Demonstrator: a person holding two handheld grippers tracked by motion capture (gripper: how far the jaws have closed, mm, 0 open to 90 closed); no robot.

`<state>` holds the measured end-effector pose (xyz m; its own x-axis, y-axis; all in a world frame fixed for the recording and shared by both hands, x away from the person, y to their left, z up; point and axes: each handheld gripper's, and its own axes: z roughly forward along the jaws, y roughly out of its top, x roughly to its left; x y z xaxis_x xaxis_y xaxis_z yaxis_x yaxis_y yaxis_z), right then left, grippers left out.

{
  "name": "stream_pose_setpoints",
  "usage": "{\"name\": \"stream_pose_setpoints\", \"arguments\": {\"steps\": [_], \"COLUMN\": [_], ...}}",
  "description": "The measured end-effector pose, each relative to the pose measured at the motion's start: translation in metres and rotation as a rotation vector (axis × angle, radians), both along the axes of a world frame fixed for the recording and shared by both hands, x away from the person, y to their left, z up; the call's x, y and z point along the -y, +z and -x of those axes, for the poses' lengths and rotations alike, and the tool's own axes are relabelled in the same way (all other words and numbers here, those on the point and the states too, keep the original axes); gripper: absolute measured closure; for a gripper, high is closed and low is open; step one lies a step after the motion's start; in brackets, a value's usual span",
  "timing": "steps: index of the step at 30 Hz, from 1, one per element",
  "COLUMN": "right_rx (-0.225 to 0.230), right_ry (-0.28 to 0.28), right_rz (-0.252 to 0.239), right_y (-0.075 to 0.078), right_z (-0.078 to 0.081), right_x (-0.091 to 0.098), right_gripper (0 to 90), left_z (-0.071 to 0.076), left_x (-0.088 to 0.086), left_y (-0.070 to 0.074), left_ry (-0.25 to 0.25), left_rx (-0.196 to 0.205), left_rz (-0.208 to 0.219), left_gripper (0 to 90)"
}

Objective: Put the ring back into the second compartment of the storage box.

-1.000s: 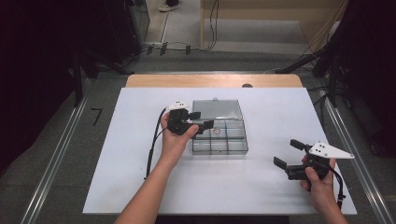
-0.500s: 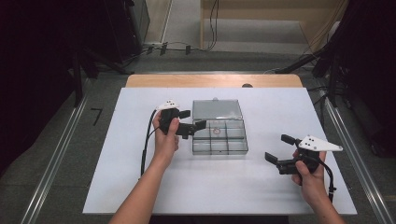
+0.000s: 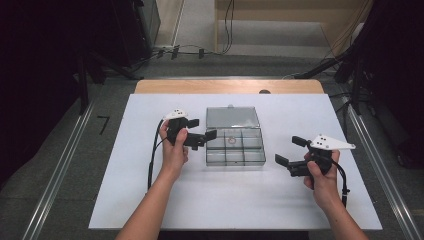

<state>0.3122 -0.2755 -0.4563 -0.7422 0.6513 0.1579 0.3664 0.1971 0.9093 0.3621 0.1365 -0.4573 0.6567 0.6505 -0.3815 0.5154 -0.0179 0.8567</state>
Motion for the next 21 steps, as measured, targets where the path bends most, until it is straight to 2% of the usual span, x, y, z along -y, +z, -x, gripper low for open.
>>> {"name": "stream_pose_setpoints", "arguments": {"steps": [11,15,21], "right_rx": [-0.029,-0.038,-0.044], "right_ry": [0.033,0.006,0.002], "right_rz": [-0.019,-0.018,-0.012], "right_y": [0.004,0.004,0.005], "right_z": [-0.023,-0.030,-0.041], "right_x": [-0.010,-0.012,-0.016], "right_gripper": [0.0,0.0,0.0], "left_z": [-0.004,-0.006,-0.012], "left_x": [-0.004,-0.004,-0.005], "left_y": [-0.004,-0.005,-0.009], "left_ry": [0.010,0.016,0.029], "left_rx": [-0.007,-0.013,-0.028], "left_rz": [0.004,0.007,0.007], "left_gripper": [0.0,0.0,0.0]}}
